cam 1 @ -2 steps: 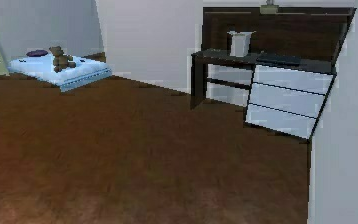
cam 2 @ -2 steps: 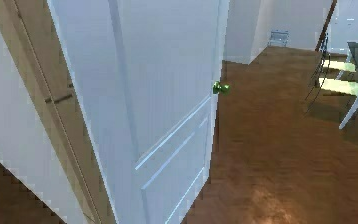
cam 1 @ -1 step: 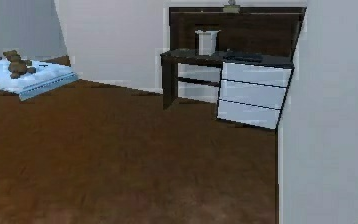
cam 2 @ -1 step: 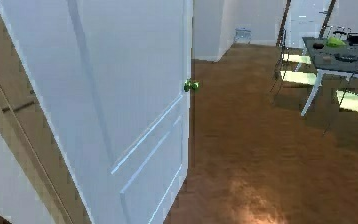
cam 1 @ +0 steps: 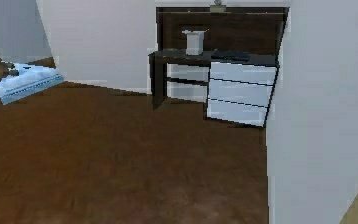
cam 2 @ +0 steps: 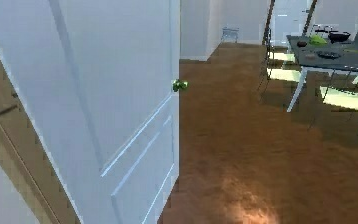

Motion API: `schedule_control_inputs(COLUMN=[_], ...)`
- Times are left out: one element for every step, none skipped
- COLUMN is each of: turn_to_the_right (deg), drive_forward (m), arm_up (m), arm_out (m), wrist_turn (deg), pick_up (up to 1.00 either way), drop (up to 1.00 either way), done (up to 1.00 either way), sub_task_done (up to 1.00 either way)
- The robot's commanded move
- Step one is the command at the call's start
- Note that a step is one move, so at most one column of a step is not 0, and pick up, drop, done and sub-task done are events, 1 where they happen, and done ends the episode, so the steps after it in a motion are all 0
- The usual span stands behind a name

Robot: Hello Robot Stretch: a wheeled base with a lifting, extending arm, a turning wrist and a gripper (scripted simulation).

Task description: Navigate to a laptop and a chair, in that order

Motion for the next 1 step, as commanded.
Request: schedule_control_inputs(turn_to_the_right=[0.0], drive_forward=[0.35], arm_up=[0.0], arm_out=[0.0], wrist_turn=[0.0], pick_up=[0.0], drop=[0.0], done=[0.0], sub_task_done=[0.0])
